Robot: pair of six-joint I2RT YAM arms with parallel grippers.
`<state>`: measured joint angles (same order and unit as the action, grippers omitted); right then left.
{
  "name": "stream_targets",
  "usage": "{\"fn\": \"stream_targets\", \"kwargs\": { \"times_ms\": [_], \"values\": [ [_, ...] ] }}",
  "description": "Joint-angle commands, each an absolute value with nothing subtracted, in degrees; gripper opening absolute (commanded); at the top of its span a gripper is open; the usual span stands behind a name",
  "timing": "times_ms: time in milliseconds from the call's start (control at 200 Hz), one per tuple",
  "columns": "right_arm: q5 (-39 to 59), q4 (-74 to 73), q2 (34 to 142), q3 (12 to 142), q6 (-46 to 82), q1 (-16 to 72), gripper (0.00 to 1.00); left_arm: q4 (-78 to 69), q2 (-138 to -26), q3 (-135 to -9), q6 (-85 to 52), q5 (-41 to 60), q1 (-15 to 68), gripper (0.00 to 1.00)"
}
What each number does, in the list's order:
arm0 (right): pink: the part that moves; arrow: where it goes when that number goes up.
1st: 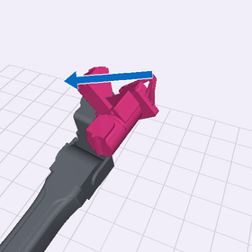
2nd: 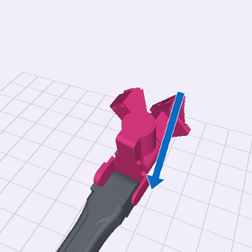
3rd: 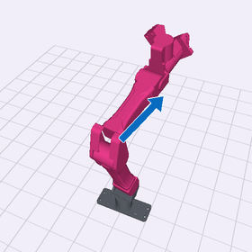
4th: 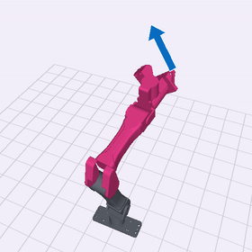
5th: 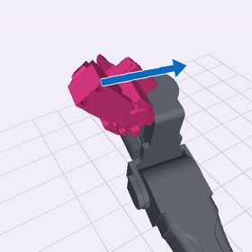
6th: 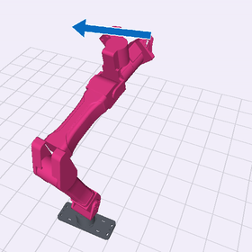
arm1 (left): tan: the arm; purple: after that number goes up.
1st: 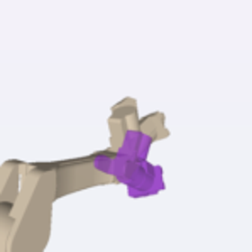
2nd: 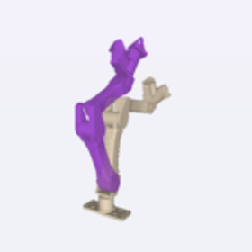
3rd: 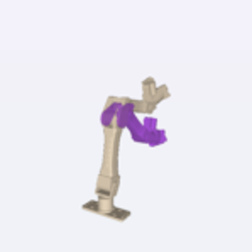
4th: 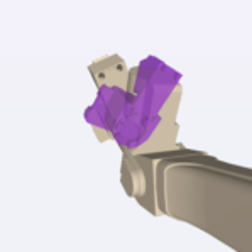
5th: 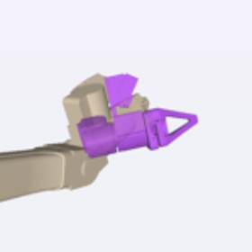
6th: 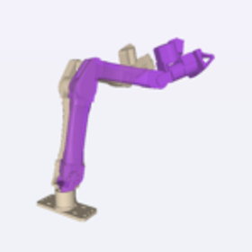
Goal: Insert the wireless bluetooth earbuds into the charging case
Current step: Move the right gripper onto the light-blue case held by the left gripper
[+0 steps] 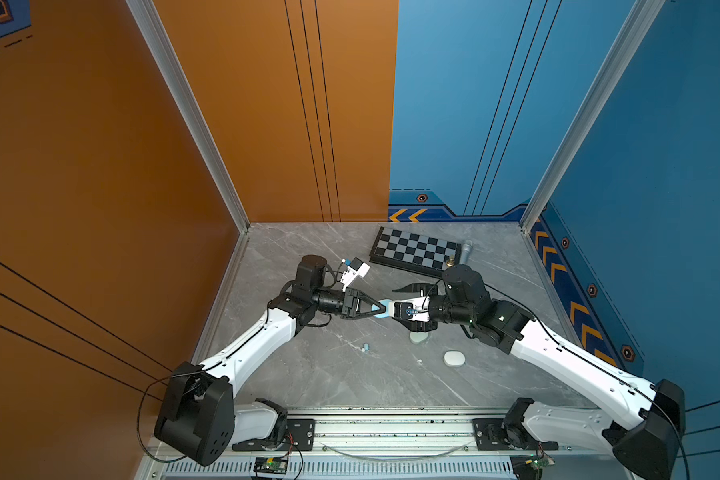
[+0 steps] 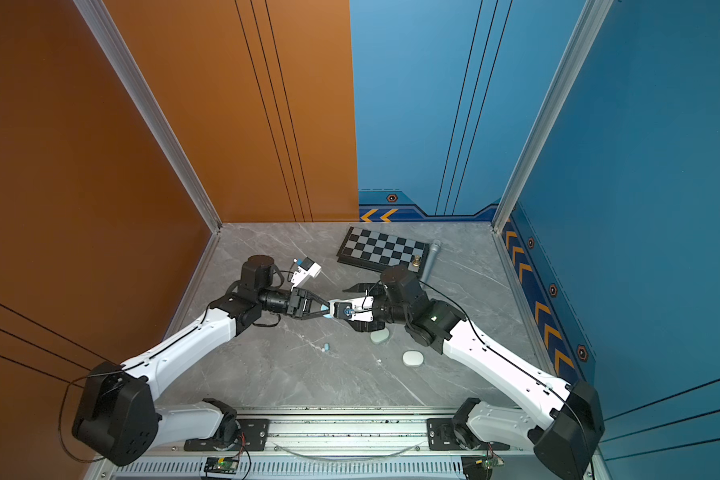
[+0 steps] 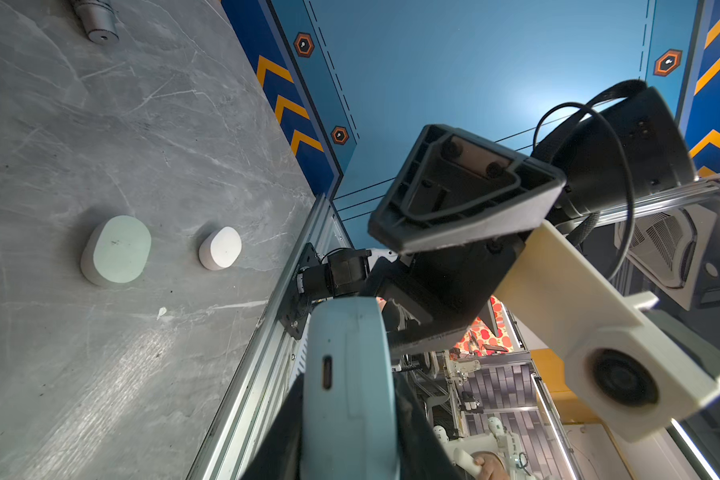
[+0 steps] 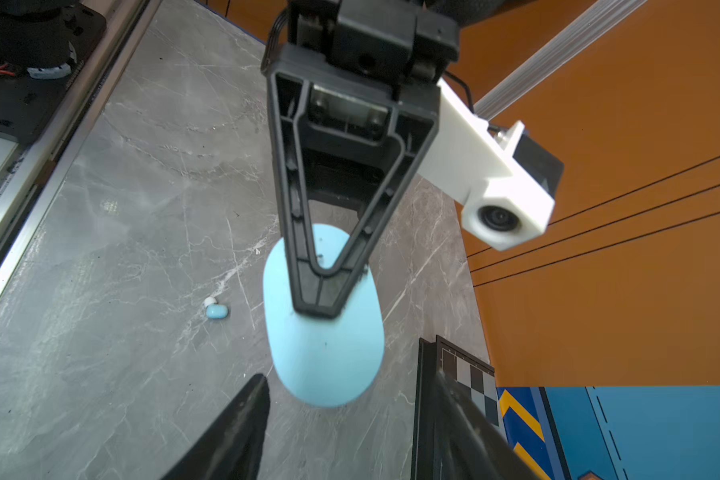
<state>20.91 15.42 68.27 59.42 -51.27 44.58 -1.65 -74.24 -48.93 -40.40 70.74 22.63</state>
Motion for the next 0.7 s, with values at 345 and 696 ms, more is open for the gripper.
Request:
{"fn": "stream_targets", "kwargs": {
  "times_ms": [345, 696],
  "values": [
    [21.18, 16.13, 71.19, 62.36, -52.11, 46.18, 0.51, -1.49, -73.74, -48.48, -39.86, 72.73, 23.11, 0.04],
    [21.18, 17.61, 70.97, 62.41, -53.13, 47.44, 0.34, 0.82, -74.42, -49.45, -37.54, 71.45, 22.72, 0.1]
  ]
}}
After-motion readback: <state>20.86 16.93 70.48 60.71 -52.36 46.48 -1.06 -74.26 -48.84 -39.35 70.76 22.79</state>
